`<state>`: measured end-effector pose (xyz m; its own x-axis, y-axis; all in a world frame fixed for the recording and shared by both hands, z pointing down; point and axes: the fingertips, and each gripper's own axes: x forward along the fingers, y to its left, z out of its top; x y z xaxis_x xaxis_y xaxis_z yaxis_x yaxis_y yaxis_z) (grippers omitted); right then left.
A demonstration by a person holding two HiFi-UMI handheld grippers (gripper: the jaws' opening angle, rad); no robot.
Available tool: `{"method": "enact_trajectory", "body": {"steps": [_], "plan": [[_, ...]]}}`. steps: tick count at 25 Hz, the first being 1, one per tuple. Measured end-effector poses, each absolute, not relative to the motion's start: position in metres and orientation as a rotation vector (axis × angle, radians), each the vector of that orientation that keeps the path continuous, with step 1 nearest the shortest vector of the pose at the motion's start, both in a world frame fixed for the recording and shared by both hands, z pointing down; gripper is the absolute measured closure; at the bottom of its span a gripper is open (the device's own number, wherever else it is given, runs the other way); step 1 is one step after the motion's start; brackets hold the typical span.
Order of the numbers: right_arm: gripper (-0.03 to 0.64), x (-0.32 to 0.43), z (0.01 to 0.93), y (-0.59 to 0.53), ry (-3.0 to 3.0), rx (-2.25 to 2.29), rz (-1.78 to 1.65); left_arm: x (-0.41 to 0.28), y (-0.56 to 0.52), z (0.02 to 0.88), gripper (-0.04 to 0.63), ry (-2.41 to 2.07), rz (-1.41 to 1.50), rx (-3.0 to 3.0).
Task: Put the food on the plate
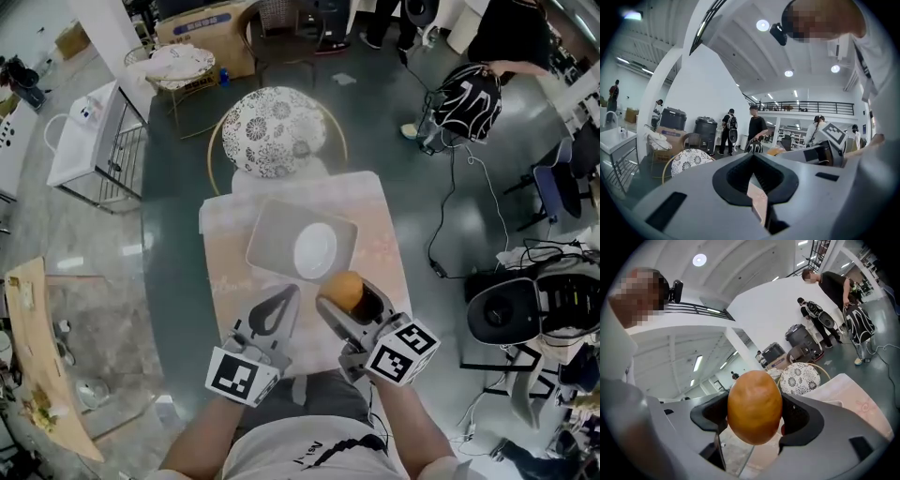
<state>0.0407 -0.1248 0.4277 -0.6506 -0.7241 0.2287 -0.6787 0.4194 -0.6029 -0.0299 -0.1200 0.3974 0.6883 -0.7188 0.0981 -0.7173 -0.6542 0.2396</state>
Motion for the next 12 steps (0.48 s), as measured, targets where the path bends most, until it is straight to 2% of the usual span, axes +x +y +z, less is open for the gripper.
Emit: {"method": "enact_trajectory", "body": {"steps": [12], "plan": [[0.291,0.052,0.572,-0.198,2.676,-1.346,-1.279,-0.013,-0.195,0.496,0.589,-1.186,0.104,2.511]]}}
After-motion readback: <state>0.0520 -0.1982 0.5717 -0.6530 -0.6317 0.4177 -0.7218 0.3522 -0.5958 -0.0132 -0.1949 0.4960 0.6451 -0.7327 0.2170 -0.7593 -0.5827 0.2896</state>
